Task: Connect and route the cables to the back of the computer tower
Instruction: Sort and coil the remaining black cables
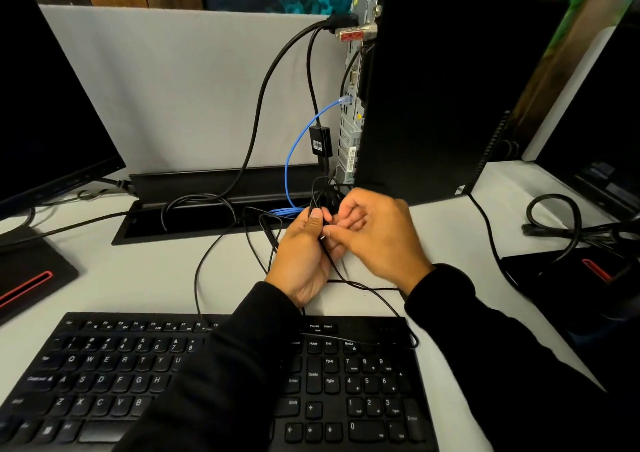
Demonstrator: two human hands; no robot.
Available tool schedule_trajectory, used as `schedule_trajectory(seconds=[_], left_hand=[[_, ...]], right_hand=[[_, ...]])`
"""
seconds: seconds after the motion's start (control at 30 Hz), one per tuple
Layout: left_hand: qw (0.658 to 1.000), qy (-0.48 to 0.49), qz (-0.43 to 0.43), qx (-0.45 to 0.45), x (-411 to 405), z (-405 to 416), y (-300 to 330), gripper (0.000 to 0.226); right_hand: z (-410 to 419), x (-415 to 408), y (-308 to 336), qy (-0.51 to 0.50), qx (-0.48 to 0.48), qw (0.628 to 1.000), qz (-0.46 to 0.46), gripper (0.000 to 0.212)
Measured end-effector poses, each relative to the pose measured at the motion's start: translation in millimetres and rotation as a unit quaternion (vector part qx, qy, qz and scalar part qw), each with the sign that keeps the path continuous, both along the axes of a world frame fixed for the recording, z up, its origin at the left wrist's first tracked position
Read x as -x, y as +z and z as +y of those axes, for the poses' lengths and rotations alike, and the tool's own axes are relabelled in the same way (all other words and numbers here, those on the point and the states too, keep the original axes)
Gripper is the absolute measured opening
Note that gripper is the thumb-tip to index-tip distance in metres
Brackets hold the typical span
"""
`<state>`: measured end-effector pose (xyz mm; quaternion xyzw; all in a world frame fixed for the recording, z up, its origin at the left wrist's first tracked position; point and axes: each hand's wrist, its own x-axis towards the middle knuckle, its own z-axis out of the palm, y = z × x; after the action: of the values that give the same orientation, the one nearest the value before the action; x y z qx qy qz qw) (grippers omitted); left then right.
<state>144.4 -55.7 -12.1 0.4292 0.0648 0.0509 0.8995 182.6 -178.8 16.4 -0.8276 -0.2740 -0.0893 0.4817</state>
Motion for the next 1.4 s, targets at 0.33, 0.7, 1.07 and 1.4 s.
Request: schedule_trajectory(seconds=[0.33,0.7,1.07,1.4], left_hand=[[0.995,-0.007,0.008,0.095,-3.2,6.2,-1.8,0.036],[0.998,-0.009,0.067,0.013,4.3,-0.2,5.4,0.048],[0.98,-0.102,0.088,-0.148,7.5,-4.7,5.3,0.043],[0.993,-0.102,0.052,0.034,7.1,-2.1,9.5,0.041]], right_hand=[[-25.5,-18.2,-4.6,0.028,0.028,0.999,-0.024,0.028],[-28.7,-25.7,3.5,-0.011,0.121,0.992,-0.045,0.039],[-46.9,-47.6,0.8,-0.067,0.058,0.994,-0.061,0.047],[-44.5,-31.4,6.6,0.187,-0.01,0.952,0.243,0.012]])
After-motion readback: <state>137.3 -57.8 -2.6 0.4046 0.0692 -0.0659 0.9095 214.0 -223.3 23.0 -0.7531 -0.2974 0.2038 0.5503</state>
